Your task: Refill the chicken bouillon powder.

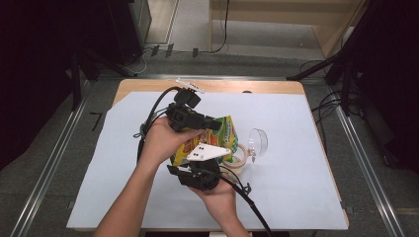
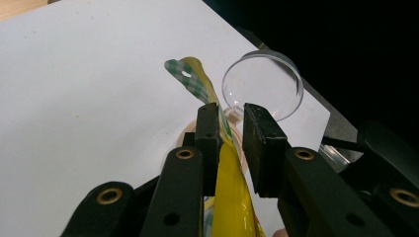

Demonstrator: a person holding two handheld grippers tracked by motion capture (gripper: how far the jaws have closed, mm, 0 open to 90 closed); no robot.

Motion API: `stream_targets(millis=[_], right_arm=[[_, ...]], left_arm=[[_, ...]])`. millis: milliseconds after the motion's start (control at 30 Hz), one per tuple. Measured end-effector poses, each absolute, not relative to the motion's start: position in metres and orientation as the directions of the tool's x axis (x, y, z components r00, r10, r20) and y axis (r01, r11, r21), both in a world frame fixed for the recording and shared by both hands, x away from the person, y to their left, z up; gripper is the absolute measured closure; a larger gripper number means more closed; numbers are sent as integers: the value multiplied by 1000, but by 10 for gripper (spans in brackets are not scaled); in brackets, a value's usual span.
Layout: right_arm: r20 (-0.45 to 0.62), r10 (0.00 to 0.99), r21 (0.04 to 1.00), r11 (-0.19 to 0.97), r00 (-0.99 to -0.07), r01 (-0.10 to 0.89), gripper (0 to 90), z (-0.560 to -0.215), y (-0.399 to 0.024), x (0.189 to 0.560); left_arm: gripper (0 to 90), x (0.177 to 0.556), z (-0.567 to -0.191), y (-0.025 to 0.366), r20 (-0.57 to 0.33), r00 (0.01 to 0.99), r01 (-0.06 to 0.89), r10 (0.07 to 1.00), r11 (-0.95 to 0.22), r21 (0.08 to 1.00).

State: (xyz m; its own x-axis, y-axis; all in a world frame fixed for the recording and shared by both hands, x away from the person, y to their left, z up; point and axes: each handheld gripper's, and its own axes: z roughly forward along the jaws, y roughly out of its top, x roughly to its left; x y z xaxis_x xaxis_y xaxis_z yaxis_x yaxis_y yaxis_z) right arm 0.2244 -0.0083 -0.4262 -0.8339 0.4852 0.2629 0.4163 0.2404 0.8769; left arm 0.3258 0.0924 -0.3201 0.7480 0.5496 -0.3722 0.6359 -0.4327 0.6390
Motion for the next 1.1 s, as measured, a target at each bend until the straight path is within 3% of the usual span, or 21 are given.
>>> stream_targets(millis=[1100], right_arm=[[264,488,879,234,-832,416,705,-425,-9,223]], left_arm=[[779,322,-317,90,-355,758,620,548,-435,653]])
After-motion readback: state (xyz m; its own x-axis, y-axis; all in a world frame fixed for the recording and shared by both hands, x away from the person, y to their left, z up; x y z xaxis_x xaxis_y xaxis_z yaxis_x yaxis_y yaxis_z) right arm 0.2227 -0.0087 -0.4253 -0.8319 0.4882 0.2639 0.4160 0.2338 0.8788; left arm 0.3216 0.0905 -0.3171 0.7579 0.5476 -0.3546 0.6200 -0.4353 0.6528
